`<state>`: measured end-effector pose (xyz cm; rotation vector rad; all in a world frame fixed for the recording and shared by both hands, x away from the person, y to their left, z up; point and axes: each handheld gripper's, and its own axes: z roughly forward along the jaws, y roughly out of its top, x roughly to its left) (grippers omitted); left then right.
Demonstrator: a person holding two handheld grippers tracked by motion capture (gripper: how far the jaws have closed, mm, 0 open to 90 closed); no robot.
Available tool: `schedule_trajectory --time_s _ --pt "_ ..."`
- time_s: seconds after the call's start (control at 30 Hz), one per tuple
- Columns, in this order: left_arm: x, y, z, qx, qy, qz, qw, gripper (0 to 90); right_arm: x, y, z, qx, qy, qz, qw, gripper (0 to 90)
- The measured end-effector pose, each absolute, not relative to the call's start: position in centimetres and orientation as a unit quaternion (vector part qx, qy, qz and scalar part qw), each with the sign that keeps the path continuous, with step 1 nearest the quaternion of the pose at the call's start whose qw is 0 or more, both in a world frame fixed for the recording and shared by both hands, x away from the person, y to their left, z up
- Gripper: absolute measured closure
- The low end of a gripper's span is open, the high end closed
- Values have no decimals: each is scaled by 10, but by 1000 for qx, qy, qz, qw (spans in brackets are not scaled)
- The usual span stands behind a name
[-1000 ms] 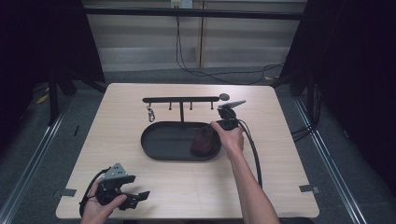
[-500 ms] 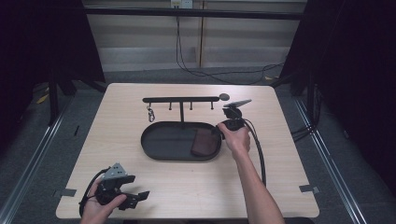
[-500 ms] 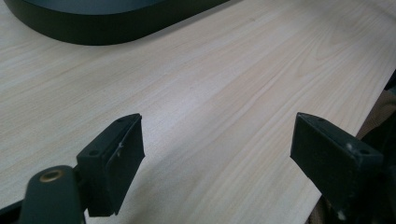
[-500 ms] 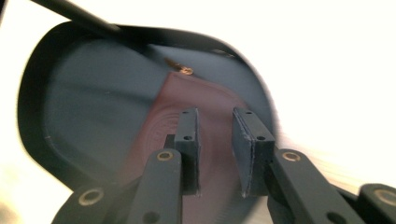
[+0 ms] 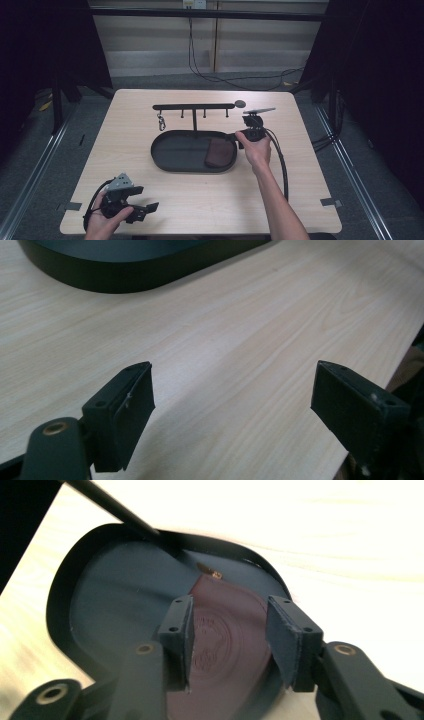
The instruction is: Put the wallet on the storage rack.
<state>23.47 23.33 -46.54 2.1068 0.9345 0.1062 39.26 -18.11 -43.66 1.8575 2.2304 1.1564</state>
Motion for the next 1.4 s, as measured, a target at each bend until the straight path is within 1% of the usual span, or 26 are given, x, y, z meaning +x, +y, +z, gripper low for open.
schedule_trajectory --time_s 0.13,0.3,0.33,0.4,0.87,1.13,1.4 --pt "237 236 -465 829 379 47 408 172 382 -193 -437 593 709 382 8 411" --pt "239 238 -466 828 384 48 407 172 368 -204 -436 581 712 393 19 326" --pt "239 238 -466 828 384 48 407 172 365 -207 -435 578 712 397 20 322" --pt "240 237 -466 826 390 51 405 172 360 -209 -434 575 714 399 26 279" --pt "240 240 -466 814 410 62 407 169 319 -226 -436 549 726 414 37 237" --pt "240 243 -465 813 411 58 408 169 299 -238 -438 546 723 420 51 243" --pt "238 244 -466 813 412 56 408 163 279 -253 -443 550 721 417 56 232"
